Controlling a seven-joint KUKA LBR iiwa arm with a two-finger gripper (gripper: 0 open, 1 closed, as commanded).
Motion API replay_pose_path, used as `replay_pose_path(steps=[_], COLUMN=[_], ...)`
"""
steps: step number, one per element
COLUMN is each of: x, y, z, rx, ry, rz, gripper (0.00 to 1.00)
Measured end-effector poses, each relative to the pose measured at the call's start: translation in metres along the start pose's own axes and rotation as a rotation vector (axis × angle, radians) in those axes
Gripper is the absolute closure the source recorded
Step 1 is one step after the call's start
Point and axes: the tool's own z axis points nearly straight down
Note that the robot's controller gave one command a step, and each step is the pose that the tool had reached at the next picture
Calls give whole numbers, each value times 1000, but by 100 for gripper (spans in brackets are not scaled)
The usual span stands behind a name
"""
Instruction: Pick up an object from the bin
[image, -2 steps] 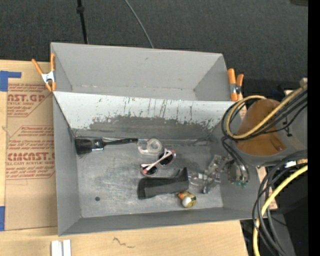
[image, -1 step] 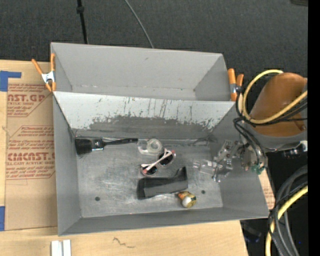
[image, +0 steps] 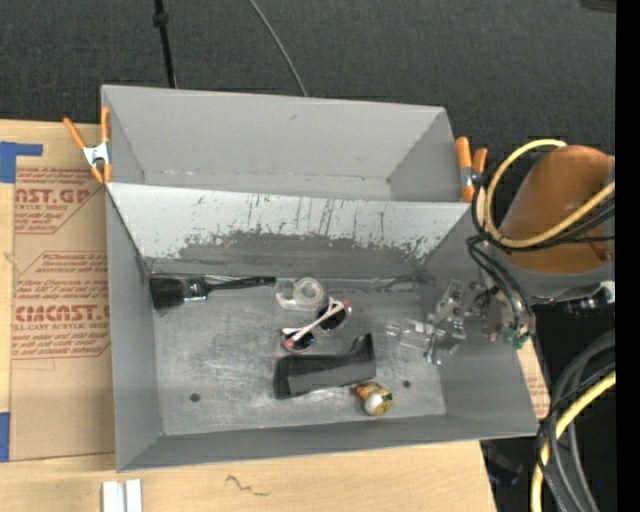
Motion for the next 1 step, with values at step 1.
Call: replay_pose_path(steps=[1], x=[7], y=[5], z=[-22], rx=[1], ry=[9], rz=[-57], gripper=[100])
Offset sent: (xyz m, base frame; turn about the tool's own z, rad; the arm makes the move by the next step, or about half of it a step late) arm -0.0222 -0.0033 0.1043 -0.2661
